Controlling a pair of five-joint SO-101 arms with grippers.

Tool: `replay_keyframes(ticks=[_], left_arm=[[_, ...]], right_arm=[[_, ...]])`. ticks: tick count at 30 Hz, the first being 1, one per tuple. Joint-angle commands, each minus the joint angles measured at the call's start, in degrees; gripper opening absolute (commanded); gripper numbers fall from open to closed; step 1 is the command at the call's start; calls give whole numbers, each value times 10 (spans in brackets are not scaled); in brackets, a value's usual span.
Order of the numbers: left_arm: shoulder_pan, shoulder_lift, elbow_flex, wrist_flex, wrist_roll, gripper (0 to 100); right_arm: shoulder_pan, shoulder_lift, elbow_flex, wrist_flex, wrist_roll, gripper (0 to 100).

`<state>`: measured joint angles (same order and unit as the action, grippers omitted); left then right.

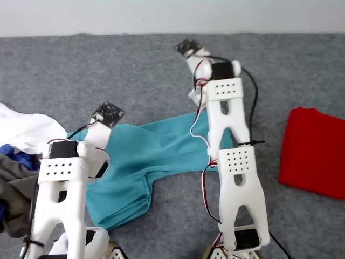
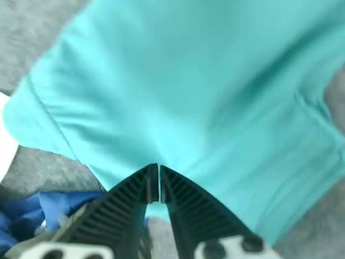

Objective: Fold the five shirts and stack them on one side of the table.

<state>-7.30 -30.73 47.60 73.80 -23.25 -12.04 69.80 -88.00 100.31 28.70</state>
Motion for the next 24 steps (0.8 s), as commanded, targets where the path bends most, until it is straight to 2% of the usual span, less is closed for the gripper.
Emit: replay_keyframes(ticks=[1, 5, 12, 15, 24], left_arm=[[4, 30, -21, -62, 44, 19], [3, 134, -63, -93, 63, 19], [-56, 330, -198, -91, 71, 18], [-67, 394, -227, -66, 64, 17], [-68, 423, -211, -42, 37, 16]], right_arm=[[-6, 16, -25, 21, -3, 15], [-3, 46, -25, 22, -3, 14], [7, 75, -26, 16, -3, 16], [21, 80, -26, 7, -3, 16], [73, 80, -24, -36, -1, 17]])
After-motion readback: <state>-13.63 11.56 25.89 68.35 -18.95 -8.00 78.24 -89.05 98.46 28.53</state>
